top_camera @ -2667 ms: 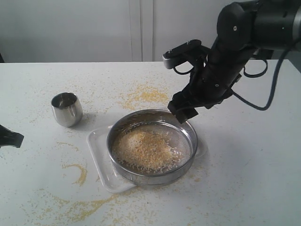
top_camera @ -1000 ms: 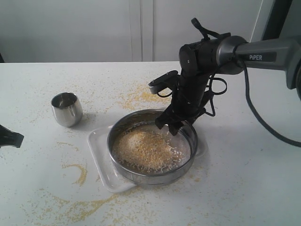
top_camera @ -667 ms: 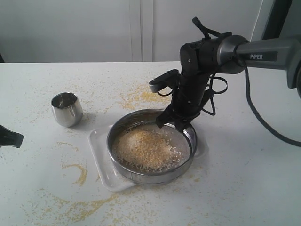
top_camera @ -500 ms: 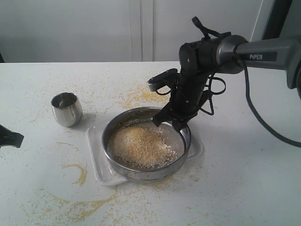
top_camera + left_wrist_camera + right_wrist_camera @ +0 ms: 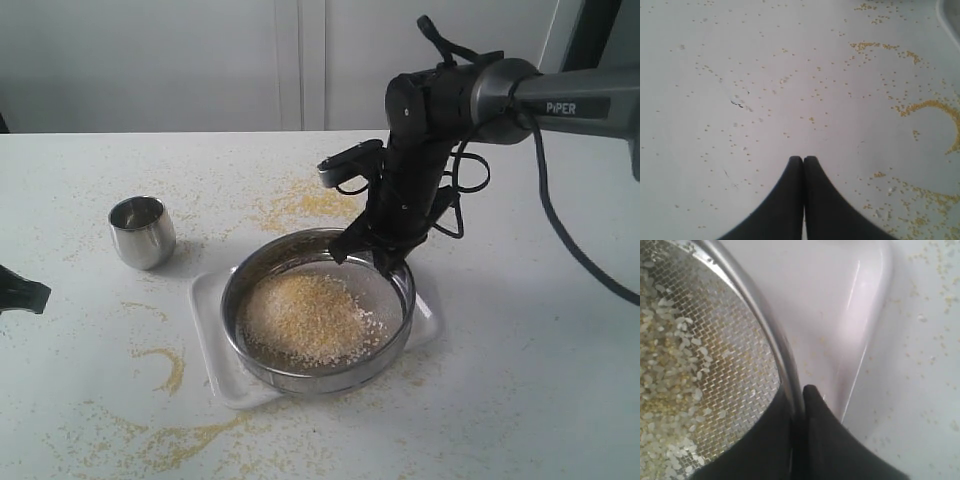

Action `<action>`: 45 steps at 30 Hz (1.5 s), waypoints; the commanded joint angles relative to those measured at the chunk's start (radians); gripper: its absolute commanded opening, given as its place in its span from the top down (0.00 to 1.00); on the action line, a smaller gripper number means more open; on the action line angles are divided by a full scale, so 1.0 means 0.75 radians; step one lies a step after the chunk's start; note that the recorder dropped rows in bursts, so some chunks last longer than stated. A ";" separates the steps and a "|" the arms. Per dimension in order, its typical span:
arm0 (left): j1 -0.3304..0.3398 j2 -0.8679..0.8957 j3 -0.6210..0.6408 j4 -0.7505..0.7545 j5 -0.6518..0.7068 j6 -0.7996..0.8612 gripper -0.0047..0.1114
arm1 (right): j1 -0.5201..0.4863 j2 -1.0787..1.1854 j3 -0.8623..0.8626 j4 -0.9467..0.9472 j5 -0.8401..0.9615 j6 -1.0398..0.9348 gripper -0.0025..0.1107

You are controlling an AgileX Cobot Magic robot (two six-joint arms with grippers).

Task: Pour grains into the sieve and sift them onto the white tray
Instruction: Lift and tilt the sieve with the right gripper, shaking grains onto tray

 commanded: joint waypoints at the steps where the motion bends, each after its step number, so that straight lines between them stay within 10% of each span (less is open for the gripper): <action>1: 0.004 -0.013 0.009 0.006 0.010 0.000 0.96 | -0.002 -0.035 -0.032 0.083 0.040 -0.008 0.98; 26: 0.004 -0.013 0.009 0.006 0.010 0.000 0.96 | -0.128 -0.091 -0.068 0.370 -0.096 0.082 0.98; 30: 0.004 -0.013 0.009 0.006 0.010 0.000 0.96 | -0.092 -0.091 -0.068 0.387 -0.011 -0.324 0.98; 34: 0.004 -0.013 0.009 0.006 0.010 0.000 0.96 | -0.151 -0.088 -0.068 0.281 -0.074 0.112 0.98; 38: 0.004 -0.013 0.009 0.006 0.010 0.000 0.96 | -0.165 -0.088 -0.068 0.279 0.077 -0.238 0.98; 41: 0.004 -0.013 0.009 0.006 0.010 0.000 0.96 | -0.202 -0.088 -0.068 0.349 0.002 0.163 0.98; 45: 0.004 -0.013 0.009 0.006 0.010 0.000 0.96 | -0.180 -0.088 -0.068 0.362 0.081 -0.350 0.98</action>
